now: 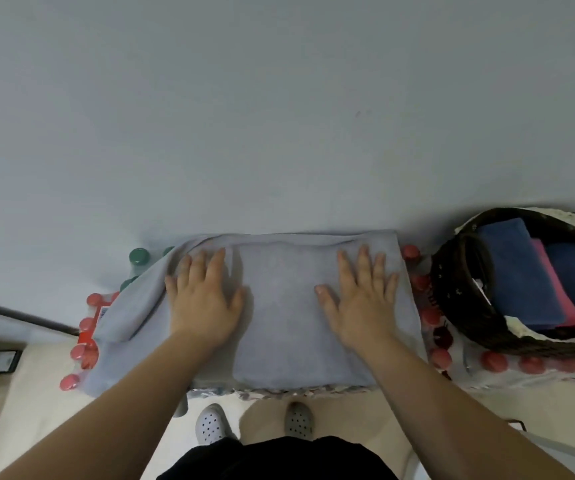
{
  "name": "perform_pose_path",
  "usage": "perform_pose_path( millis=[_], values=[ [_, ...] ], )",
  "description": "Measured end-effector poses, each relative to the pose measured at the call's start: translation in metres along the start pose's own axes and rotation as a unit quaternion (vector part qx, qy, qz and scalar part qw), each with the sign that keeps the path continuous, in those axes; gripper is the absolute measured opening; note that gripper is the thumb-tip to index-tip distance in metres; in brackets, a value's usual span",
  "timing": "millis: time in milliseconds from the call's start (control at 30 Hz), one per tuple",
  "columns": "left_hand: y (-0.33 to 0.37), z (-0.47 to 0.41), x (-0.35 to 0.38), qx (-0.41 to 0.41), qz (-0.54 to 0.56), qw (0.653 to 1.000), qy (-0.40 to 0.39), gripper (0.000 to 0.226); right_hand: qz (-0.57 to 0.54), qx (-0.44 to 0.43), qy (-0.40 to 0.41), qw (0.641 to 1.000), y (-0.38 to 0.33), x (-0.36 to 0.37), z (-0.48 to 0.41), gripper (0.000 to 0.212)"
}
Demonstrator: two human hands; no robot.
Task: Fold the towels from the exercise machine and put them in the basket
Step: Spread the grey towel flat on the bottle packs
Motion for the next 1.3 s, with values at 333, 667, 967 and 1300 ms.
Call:
perform_pose_path(
  millis=[333,667,967,1300],
  values=[
    [-0.073,0.04,0.004,-0.056,-0.078,0.995,-0.004,0.07,0.065,0.035,-0.038,0.997,0.033,-0.006,-0.001,0.087],
    [-0.127,0.069,-0.016,-0.183,0.025,0.981,0.056,0.053,0.059,-0.111,-0.098,0.987,-0.063,0.01,0.01,0.085],
    [-0.155,0.037,-0.023,-0.148,0.046,0.987,0.049,0.014,0.085,-0.134,-0.112,0.981,-0.071,0.042,0.016,0.082],
    [-0.212,-0.014,-0.023,-0.203,0.25,0.945,-0.051,0.024,0.122,-0.116,-0.105,0.98,-0.067,0.039,0.013,0.086]
  ],
)
Point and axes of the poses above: each hand's wrist, its own z-axis away from the middle knuckle, its own x-axis out of the palm, y = z × x, the point moved 8 cm from there along -z, towards the middle knuckle, and after that the axes turned 13 degrees about -z, right-handed, at the moved point
